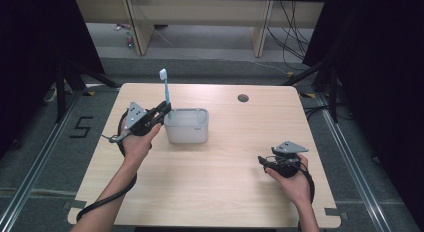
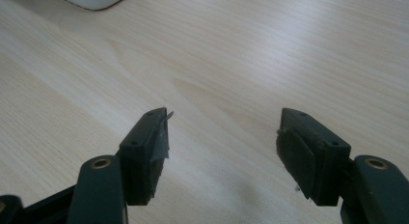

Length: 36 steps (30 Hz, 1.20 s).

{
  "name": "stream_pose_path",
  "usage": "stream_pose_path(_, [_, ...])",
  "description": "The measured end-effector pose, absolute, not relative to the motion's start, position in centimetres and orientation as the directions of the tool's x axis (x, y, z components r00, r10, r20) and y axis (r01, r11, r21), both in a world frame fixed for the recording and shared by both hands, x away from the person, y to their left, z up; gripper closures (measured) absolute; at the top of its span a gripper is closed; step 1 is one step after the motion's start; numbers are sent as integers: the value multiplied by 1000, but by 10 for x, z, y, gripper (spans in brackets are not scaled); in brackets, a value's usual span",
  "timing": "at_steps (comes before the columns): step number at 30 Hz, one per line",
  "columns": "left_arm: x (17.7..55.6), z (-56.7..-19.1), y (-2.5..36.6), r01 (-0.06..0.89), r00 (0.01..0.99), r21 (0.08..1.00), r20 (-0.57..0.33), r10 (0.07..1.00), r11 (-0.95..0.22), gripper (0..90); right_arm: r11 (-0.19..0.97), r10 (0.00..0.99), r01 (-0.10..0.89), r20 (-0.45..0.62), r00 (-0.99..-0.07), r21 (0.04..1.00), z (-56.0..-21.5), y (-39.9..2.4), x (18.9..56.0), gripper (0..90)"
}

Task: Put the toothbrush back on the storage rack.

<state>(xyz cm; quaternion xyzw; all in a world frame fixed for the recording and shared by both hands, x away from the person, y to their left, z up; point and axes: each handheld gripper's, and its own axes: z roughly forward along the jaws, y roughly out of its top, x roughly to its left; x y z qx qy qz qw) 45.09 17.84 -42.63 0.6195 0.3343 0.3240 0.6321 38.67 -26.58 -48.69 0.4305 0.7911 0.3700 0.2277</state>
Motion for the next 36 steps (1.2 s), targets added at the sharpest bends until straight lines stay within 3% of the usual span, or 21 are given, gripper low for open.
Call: stream_pose_path(36, [451,-440,182,39,562,999,-25,827,3,787,380,837,494,-63,-544,782,-490,-265,388,363])
